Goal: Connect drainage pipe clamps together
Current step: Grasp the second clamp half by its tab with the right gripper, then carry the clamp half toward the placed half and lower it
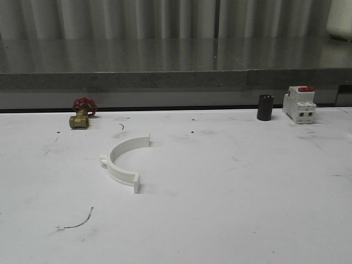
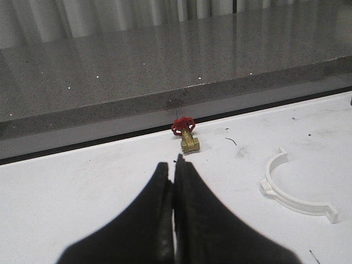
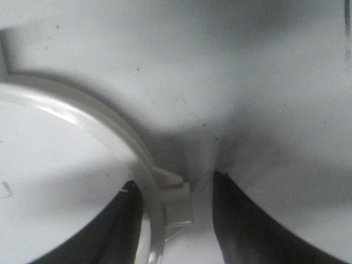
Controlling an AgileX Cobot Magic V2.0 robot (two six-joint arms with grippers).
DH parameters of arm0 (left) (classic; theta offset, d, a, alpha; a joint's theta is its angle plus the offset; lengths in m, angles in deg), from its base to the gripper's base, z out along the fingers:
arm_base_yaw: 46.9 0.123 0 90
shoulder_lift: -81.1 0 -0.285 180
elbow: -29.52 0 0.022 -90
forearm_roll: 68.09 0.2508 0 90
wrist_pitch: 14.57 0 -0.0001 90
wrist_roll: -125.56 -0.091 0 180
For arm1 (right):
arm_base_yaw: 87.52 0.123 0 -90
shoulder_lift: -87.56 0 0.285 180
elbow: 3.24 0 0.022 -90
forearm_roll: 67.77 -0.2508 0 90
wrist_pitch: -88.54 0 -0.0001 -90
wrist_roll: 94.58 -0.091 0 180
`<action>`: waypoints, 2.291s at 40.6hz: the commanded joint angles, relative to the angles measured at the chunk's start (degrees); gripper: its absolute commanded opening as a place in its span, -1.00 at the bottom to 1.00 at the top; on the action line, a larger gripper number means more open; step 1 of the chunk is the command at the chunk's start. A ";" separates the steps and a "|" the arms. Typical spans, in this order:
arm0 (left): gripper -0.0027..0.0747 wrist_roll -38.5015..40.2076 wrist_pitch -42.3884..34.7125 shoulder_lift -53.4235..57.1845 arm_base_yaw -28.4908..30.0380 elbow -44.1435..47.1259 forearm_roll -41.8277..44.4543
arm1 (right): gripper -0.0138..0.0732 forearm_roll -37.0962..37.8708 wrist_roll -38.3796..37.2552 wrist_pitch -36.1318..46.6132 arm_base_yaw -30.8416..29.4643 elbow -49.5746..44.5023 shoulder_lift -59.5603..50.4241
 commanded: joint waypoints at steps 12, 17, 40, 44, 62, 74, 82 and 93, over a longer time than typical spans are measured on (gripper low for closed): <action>-0.98 -0.06 -4.62 -0.51 0.12 -1.67 0.37 | -0.33 0.90 0.56 0.21 -0.24 1.81 -3.18; -0.98 -0.06 -4.62 -0.51 0.12 -1.67 0.37 | -0.41 0.90 0.56 0.21 -0.24 1.81 -3.18; -0.98 -0.06 -4.62 -0.51 0.12 -1.67 0.37 | -0.41 1.63 0.56 -3.75 3.23 1.86 -8.95; -0.98 -0.06 -4.62 -0.51 0.12 -1.67 0.37 | -0.41 1.58 0.16 -5.20 5.61 1.86 -10.68; -0.98 -0.06 -4.62 -0.51 0.12 -1.67 0.37 | -0.41 -1.44 -13.30 -8.37 23.74 1.86 -11.77; -0.98 -0.06 -4.62 -0.51 0.12 -1.67 0.37 | -0.41 -1.48 -22.24 -4.51 35.68 1.86 -9.99; -0.98 -0.06 -4.62 -0.51 0.12 -1.67 0.37 | -0.41 -1.43 -27.16 -1.40 41.73 2.55 -7.43; -0.98 -0.06 -4.62 -0.51 0.12 -1.67 0.37 | -0.41 -1.43 -30.20 -1.54 45.49 7.05 -3.34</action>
